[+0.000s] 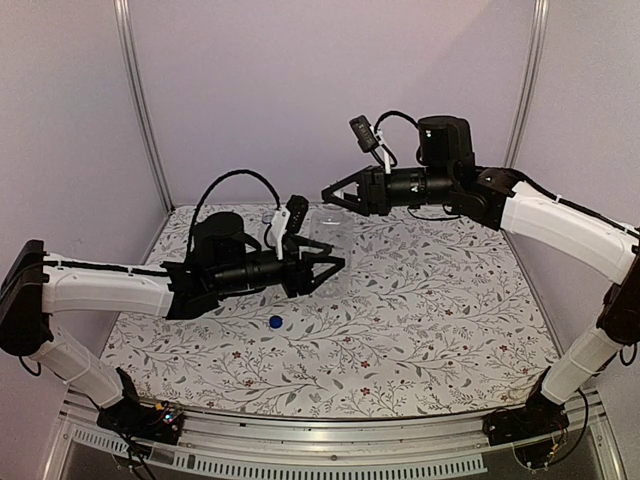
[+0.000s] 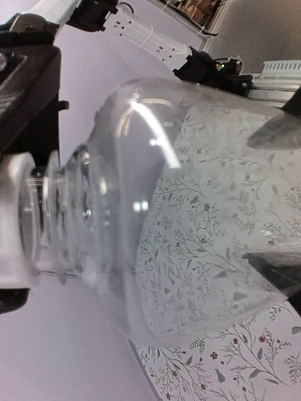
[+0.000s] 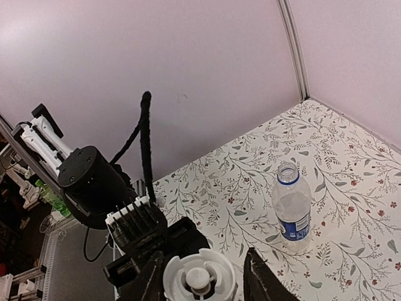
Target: Unscrew the bottle caps
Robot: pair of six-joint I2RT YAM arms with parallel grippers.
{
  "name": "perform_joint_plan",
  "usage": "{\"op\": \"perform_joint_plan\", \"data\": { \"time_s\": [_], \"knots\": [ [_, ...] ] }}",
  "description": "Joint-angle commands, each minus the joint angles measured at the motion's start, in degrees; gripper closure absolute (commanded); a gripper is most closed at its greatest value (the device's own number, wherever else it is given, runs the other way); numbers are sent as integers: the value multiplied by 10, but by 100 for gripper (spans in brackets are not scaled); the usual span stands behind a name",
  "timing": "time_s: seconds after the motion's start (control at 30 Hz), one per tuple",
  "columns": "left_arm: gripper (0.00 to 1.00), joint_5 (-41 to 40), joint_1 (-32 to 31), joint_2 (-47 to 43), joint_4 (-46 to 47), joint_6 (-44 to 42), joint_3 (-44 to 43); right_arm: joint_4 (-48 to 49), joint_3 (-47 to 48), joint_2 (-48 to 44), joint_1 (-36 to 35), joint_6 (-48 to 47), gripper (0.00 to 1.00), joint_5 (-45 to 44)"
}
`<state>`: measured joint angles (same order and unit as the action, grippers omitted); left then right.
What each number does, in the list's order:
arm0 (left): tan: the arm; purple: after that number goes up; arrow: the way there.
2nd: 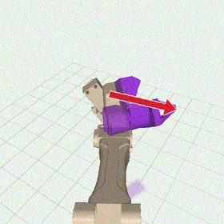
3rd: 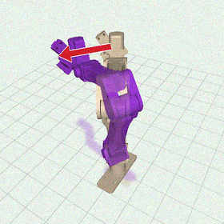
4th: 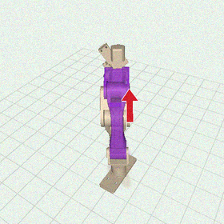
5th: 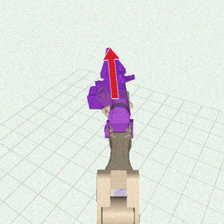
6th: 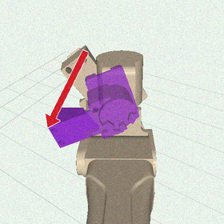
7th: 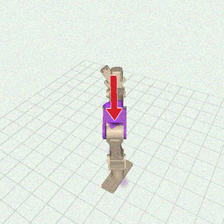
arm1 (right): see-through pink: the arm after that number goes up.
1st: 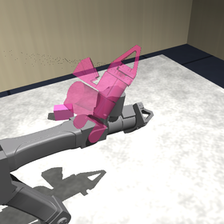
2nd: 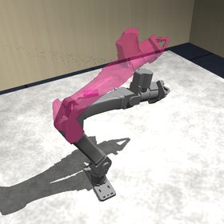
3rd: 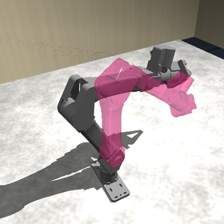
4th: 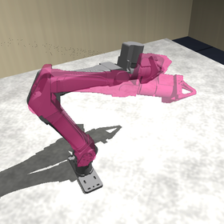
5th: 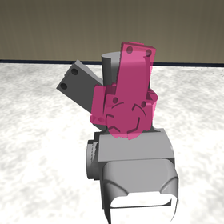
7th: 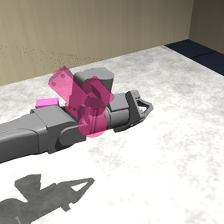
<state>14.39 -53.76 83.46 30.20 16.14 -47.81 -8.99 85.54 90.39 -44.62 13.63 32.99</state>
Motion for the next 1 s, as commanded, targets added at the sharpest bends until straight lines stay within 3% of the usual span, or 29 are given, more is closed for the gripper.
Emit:
{"op": "perform_joint_plan", "data": {
  "time_s": [0.0, 0.23, 0.37, 0.6, 0.83, 0.97],
  "knots": [
    [69, -9, -11, -17, 13, -6, 7, 8, -1, 9, -3, 0, 66, 11],
    [69, 2, -9, -23, 12, -15, 2, 17, -5, 7, -3, -12, 100, 50],
    [70, 56, -7, -28, 14, -32, -3, 11, -1, 0, 0, -49, 100, 88],
    [70, 254, 4, -31, 26, -51, -15, 6, -9, -14, 13, -157, 100, 278],
    [71, 405, 25, -17, 101, 7, -8, 1, -13, -13, 21, -223, 100, 443],
    [73, 437, 35, -10, 149, 52, 0, 0, -10, -9, 24, -228, 99, 458]
  ]
}}
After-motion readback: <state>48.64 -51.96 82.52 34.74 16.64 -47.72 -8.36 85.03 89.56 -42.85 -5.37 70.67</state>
